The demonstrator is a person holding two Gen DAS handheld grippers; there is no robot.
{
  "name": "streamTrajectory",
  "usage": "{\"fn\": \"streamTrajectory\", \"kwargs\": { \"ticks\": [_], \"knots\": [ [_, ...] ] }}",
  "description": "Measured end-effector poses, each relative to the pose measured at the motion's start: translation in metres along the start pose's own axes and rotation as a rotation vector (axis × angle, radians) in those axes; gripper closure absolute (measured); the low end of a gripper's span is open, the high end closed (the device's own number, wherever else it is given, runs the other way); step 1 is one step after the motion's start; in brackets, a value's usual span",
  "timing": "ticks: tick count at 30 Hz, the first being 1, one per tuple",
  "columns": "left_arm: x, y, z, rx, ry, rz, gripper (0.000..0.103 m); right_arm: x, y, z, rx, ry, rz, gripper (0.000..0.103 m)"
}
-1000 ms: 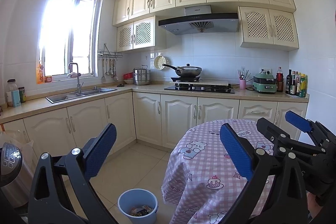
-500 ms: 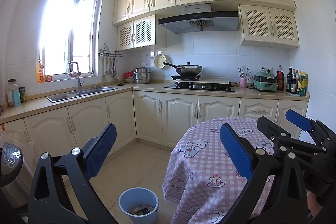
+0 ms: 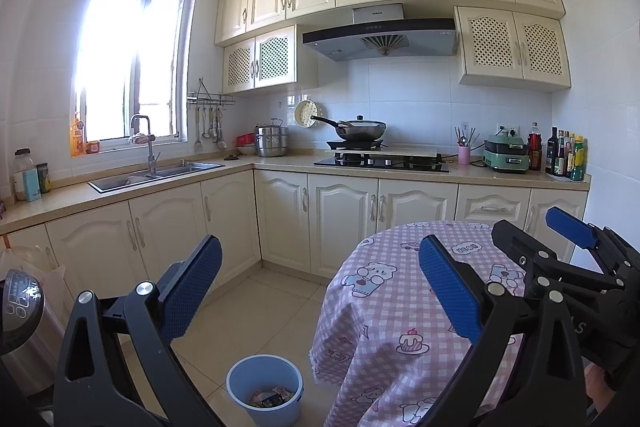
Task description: Collect trash
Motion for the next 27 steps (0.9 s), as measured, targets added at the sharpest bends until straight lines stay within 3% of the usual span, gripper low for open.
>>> {"fn": "streamTrajectory", "kwargs": {
  "ticks": [27],
  "knots": [
    [-0.0026,-0.0023,-0.0034,0.01,0.002,0.01,0.008,-0.0071,-0.0061,-0.0069,0.011,0.001,0.015,0.023]
  ]
}}
Point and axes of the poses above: each gripper's, at about its wrist camera, not at the fingertips, and y roughly against the way its jaws point, x to its left, z to its top, the point moved 4 cm from there along -y, roughly the way its jaws point, and after that the axes turned 1 degree about y, right-handed, at the moved point
